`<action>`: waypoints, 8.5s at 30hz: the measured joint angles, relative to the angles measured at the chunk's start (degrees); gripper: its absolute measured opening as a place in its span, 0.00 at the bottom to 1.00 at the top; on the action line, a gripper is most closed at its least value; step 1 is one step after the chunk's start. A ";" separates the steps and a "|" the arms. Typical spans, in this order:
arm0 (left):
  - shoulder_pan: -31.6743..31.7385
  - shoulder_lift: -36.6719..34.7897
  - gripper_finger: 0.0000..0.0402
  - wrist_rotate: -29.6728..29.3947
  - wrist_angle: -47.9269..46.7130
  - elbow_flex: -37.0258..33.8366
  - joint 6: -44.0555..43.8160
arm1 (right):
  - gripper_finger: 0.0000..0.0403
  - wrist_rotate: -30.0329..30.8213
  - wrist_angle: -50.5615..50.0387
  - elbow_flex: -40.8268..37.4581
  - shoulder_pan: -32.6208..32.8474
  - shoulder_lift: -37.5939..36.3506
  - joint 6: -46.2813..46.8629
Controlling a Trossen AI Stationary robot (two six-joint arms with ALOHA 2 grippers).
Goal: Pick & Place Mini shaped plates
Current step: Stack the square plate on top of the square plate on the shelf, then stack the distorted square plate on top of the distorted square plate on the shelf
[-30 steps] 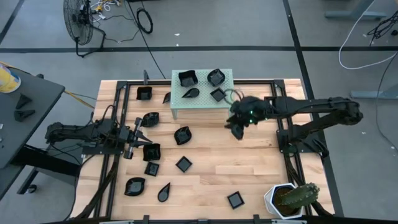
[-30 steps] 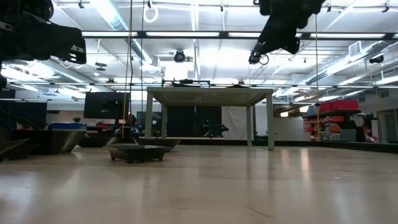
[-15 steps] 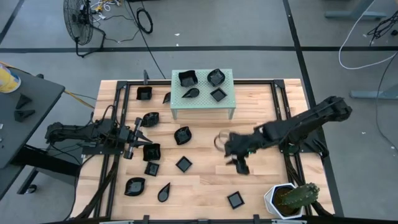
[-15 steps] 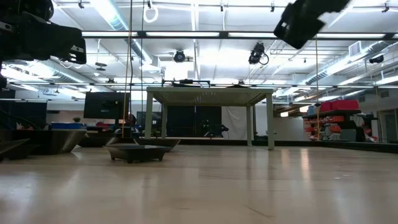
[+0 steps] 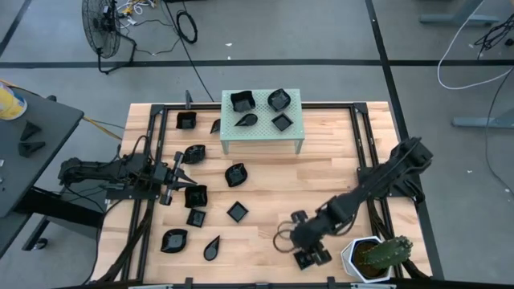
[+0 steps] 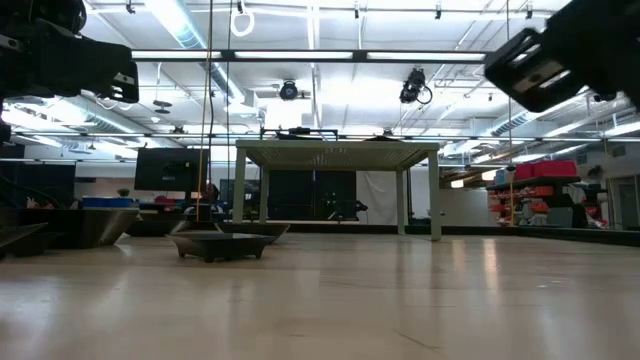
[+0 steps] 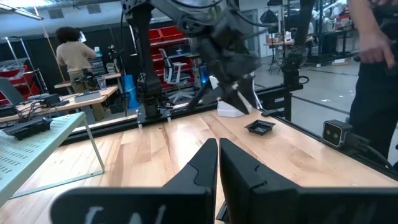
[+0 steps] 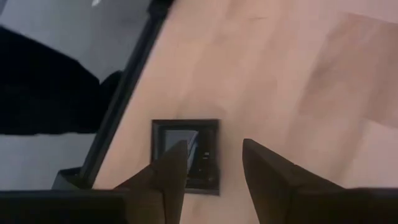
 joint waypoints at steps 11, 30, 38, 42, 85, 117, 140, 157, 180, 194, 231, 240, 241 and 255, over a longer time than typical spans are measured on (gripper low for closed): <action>0.02 0.00 0.06 0.00 0.00 0.00 0.00 | 0.39 3.24 0.50 2.22 3.87 6.03 -1.93; 0.00 0.00 0.06 0.00 0.00 -0.01 0.00 | 0.39 9.71 -0.34 2.27 5.43 9.54 -5.37; 0.00 0.00 0.06 0.01 0.00 -0.02 0.00 | 0.39 9.67 -0.54 2.27 5.70 11.75 -5.30; 0.00 0.00 0.06 0.00 0.00 0.00 0.00 | 0.39 9.66 -0.29 2.29 5.80 11.94 -5.26; 0.02 0.00 0.06 0.00 0.00 -0.01 0.00 | 0.08 6.10 -0.64 2.20 5.39 11.25 -5.19; 0.02 0.00 0.06 -0.01 0.00 -0.01 0.00 | 0.02 7.32 -1.20 2.20 -0.10 4.74 -0.85; 0.02 0.00 0.06 -0.01 0.01 0.00 0.00 | 0.02 21.90 -3.29 2.20 -27.63 -20.27 27.86; 0.02 0.00 0.06 -0.02 0.00 0.00 0.00 | 0.02 17.30 -0.59 2.22 -48.41 -22.44 19.04; 0.02 0.00 0.06 0.00 0.00 -0.02 0.00 | 0.02 -7.20 -0.73 2.27 -68.94 -15.67 8.77; 0.01 0.00 0.06 0.00 0.00 0.00 0.00 | 0.02 -14.46 -2.34 2.27 -75.32 -14.83 3.40; 0.02 0.00 0.06 0.00 0.00 0.00 0.00 | 0.20 -17.99 -1.99 2.24 -75.57 -12.82 1.72; 0.01 0.00 0.06 0.00 0.00 -0.01 0.00 | 0.32 -17.92 -2.31 2.18 -75.42 -15.99 0.83; 0.00 0.00 0.06 0.00 0.00 0.00 0.00 | 0.33 -17.86 -2.32 2.18 -75.08 -16.71 0.82; 0.02 0.00 0.06 0.00 0.00 0.00 0.00 | 0.35 -17.57 -0.97 2.18 -62.61 -21.10 0.60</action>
